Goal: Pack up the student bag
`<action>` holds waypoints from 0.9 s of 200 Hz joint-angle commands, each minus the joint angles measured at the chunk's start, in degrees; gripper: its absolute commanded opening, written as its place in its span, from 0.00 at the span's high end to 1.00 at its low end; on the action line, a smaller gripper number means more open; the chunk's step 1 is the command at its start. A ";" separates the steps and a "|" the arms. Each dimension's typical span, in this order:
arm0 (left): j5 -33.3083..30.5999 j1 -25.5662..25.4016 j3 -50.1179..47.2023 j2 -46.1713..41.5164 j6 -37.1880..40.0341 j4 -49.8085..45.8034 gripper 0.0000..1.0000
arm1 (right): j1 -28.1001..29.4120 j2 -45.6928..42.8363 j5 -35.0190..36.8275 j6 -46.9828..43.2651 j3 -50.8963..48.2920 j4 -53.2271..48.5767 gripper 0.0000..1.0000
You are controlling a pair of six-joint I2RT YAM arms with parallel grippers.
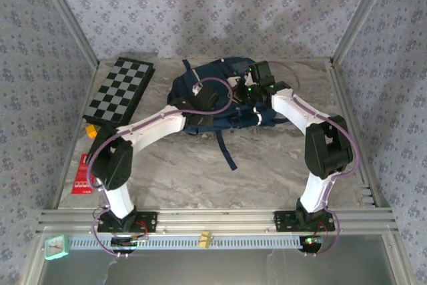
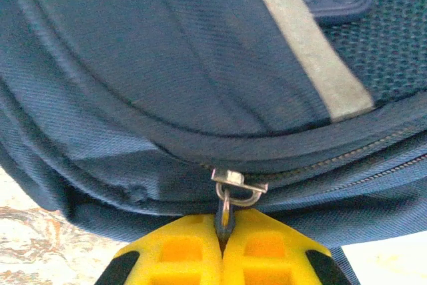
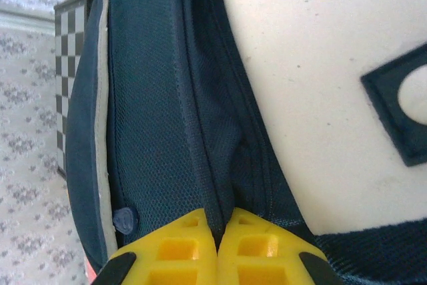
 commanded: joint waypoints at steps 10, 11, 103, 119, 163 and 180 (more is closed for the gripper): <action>-0.69 4.77 -7.79 -9.64 6.13 2.59 1.00 | -2.67 -2.20 -2.90 -7.69 2.45 -6.89 1.00; -0.34 4.98 -7.92 -9.78 6.38 2.77 1.00 | -2.79 -2.16 -2.97 -7.85 2.58 -7.02 1.00; 11.88 -3.10 -4.51 -8.78 8.27 4.56 1.00 | -4.40 11.46 -2.61 -15.74 23.04 -15.24 0.97; 15.27 -4.94 -2.17 -6.78 5.53 7.05 1.00 | -4.24 13.79 -5.61 -15.77 26.42 -15.89 0.81; 11.92 -5.38 0.73 -3.20 5.03 5.00 1.00 | -4.41 5.67 -8.93 -12.05 15.03 -14.64 0.47; 12.51 -5.43 0.57 -2.47 5.32 5.16 1.00 | -3.86 0.84 -9.53 -8.01 7.53 -12.18 0.44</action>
